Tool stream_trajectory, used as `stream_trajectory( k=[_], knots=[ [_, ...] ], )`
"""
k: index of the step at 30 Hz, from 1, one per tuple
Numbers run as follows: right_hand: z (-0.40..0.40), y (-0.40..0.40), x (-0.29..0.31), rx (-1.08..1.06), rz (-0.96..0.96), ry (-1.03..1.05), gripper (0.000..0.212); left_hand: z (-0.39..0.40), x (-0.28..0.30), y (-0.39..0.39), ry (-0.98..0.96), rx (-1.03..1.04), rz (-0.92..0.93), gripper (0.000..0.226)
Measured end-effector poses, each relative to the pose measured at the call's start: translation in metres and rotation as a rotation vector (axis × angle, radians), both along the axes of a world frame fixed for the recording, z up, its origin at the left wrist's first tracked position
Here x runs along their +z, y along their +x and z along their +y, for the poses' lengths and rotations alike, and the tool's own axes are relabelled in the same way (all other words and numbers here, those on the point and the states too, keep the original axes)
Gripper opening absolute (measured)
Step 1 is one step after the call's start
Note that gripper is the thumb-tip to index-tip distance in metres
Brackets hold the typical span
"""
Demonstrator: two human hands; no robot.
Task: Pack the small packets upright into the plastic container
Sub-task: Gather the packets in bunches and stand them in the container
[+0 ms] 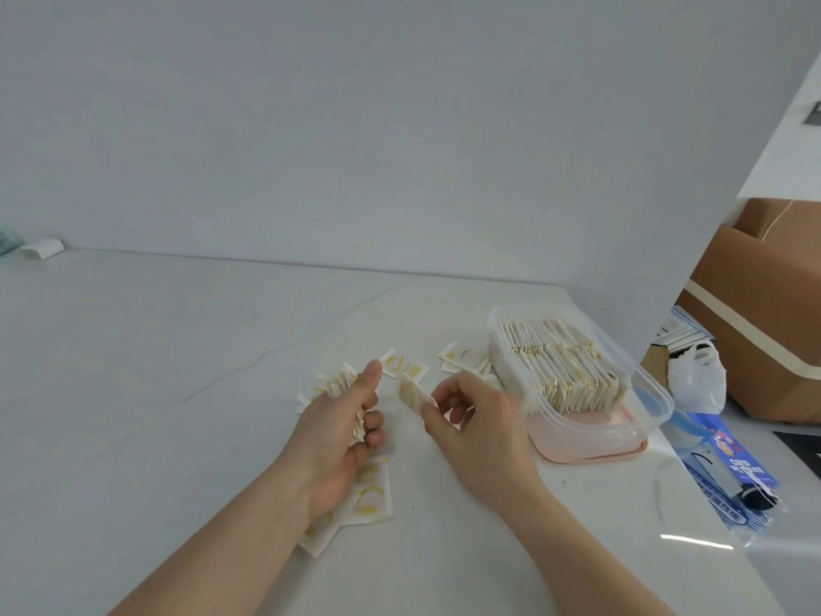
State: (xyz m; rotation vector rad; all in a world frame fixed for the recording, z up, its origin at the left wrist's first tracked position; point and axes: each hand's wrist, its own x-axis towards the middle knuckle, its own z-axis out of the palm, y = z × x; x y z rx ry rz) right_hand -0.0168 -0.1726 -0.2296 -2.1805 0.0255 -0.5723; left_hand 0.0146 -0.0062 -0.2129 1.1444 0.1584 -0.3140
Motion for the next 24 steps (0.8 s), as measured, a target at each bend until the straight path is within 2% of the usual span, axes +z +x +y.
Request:
stream_trajectory(
  k=[2, 5, 8, 10, 12, 14, 16, 19, 24],
  knots=[
    [0.009, -0.003, 0.0, -0.008, -0.137, -0.01, 0.016, -0.002, 0.001, -0.003, -0.034, -0.073, 0.034, 0.047],
    [0.02, -0.007, -0.006, 0.1, -0.267, -0.157, 0.013, -0.003, 0.004, -0.008, -0.046, -0.163, 0.032, 0.055],
    [0.026, -0.012, -0.009, 0.26, -0.25, -0.234, 0.012, 0.001, 0.003, -0.009, -0.012, -0.211, 0.041, 0.032],
    [0.026, -0.015, -0.002, 0.347, -0.198, -0.275, 0.015, 0.003, 0.002, -0.005, -0.075, -0.135, 0.102, 0.018],
    [0.019, -0.014, 0.013, 0.316, -0.205, -0.374, 0.021, 0.005, 0.002, 0.0, -0.162, -0.002, 0.135, 0.012],
    [0.008, -0.005, 0.035, 0.173, -0.185, -0.568, 0.03, 0.007, 0.006, 0.002, -0.198, 0.081, 0.113, 0.01],
    [-0.003, 0.012, 0.055, 0.11, 0.074, -0.906, 0.042, 0.01, 0.009, 0.002, -0.216, 0.093, 0.085, 0.01],
    [-0.013, 0.04, 0.068, 0.122, 0.491, -1.292, 0.075, 0.014, 0.01, 0.002, -0.234, 0.068, 0.082, 0.014],
    [-0.016, 0.082, 0.072, 0.16, 0.748, -1.51, 0.113, 0.015, 0.006, 0.005, -0.167, 0.035, 0.027, 0.017]
  ],
)
